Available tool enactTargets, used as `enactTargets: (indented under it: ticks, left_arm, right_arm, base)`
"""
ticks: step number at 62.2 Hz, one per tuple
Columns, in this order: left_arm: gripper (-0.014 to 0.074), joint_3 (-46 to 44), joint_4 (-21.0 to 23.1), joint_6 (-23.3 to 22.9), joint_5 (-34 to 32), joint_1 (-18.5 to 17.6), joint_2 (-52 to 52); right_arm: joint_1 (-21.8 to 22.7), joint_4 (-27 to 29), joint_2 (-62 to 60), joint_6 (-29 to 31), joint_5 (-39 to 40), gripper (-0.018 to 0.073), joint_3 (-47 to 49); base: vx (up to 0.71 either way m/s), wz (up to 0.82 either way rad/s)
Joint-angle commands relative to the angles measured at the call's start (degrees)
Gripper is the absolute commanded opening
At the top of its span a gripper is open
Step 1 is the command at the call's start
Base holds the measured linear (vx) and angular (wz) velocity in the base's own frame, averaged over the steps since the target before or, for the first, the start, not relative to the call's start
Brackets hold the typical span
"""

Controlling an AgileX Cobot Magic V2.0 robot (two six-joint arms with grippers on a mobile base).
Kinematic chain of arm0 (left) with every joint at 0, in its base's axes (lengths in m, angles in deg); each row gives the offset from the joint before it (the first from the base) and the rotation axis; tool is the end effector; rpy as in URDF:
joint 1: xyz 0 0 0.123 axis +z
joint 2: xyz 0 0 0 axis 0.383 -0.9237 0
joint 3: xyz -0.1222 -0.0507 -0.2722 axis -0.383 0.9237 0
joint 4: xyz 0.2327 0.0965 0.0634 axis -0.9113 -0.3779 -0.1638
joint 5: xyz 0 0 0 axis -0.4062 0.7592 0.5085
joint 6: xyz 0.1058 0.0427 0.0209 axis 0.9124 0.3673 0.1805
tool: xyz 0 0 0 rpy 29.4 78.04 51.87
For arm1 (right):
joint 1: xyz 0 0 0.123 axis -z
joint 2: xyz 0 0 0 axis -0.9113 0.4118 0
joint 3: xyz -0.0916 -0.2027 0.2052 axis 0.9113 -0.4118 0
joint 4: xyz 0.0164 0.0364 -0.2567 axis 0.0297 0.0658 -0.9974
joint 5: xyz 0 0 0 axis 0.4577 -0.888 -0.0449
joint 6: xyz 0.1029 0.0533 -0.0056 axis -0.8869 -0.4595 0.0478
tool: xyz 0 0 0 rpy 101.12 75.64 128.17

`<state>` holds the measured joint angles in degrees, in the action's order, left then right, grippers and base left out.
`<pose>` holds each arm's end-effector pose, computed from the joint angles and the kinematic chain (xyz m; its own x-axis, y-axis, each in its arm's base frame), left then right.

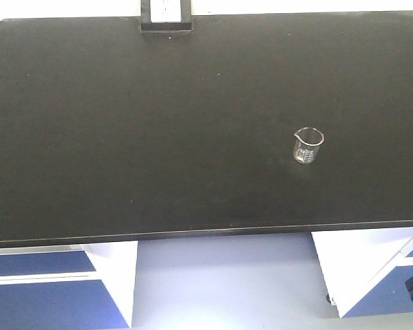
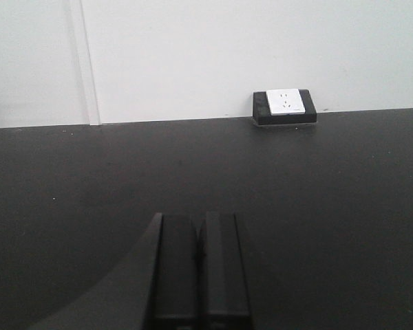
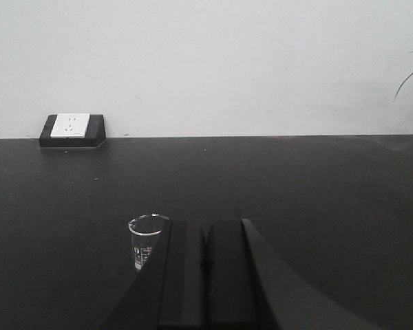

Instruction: Grab beaker and place in storage area

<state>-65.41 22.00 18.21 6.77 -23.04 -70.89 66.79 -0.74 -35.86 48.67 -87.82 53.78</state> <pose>0.0722 0.0012 0.1946 -0.0284 0.0352 -0.9990 -0.0054 0.9994 0.0354 0.0725 0.0034 0.1988 0.0131 0.0092 -0.9999 -0.0214 0.9997 0.0089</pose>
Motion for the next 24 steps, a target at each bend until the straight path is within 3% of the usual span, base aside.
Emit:
enactTargets:
  ticks: [1, 24]
  left_arm:
    - [-0.0006, -1.15, 0.06, -0.56, -4.51, -0.01, 0.85]
    - [-0.0006, -1.15, 0.06, -0.56, -4.51, -0.01, 0.85]
  right_arm:
    - [0.31, 0.11, -1.47, 0.54, 3.15, -0.0006, -0.46]
    - [0.31, 0.11, -1.47, 0.54, 3.16, -0.0006, -0.46]
  base:
    - [0.0, 0.0]
    - [0.0, 0.0]
